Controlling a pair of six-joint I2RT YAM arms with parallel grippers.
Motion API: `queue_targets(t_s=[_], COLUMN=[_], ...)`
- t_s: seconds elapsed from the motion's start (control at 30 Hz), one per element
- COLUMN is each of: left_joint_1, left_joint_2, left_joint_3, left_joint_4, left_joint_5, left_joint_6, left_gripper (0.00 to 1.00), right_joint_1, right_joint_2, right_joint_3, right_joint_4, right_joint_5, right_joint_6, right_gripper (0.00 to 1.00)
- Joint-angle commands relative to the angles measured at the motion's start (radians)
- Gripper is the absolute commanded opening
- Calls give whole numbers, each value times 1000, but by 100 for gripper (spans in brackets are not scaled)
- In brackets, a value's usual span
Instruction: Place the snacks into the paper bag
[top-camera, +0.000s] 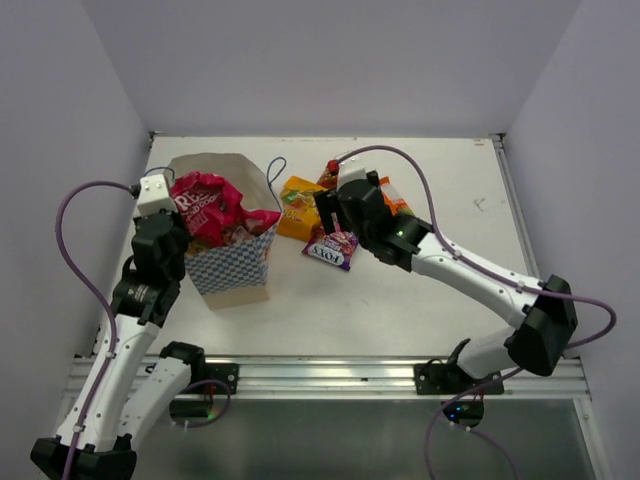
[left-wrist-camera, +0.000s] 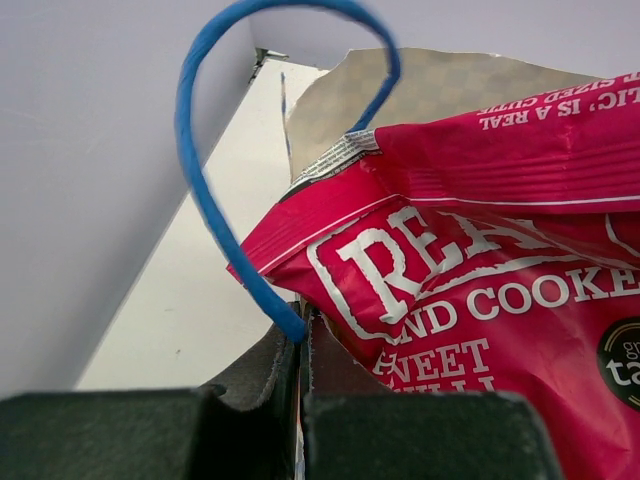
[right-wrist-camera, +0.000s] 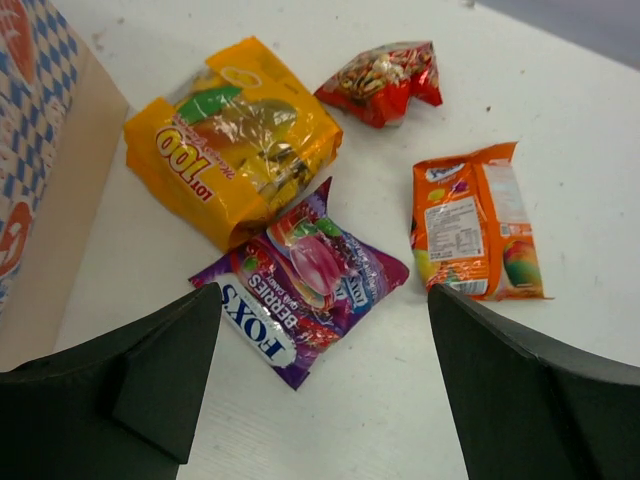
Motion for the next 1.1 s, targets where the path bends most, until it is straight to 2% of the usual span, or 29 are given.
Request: queue_targets(t_s=[0.0,0.1,0.2,0.3,0.43,0.67,0.87,1.0,1.07], left_joint_1=[-6,-6,-9,-9,-9,-9,-9,-9,-9], left_joint_2=[19,28,29,21,33,21,19,21,19], left_joint_3=[-2,-7,-7,-21,-21,-27,-32,-32,-32], left_joint_4=[39,37,48,65,67,70,70,70,71], left_joint_5=[-36,-63,28,-37,-13,-33,-37,-37,-37], left_joint_6=[8,3,5,6,8,9,12,12,12], left_gripper=[0,0,0,0,0,0,0,0,0], right_joint_1=[-4,-53,-117,-165,-190,-208,-217,-225,-231], right_joint_2=[70,146,197,259,290,335,375,414,425], right_joint_3=[17,-7,-40,-43,-95,-175,-185,-182,-184], right_joint_4=[1,18,46,18,6,92,170,201,211], right_joint_5=[-48,-87,-126,-152,-169,-245,-310,-350,-370], right_joint_6=[85,165,208,251,285,318,320,315,314], right_gripper=[88,88,88,88,88,84,71,53,35])
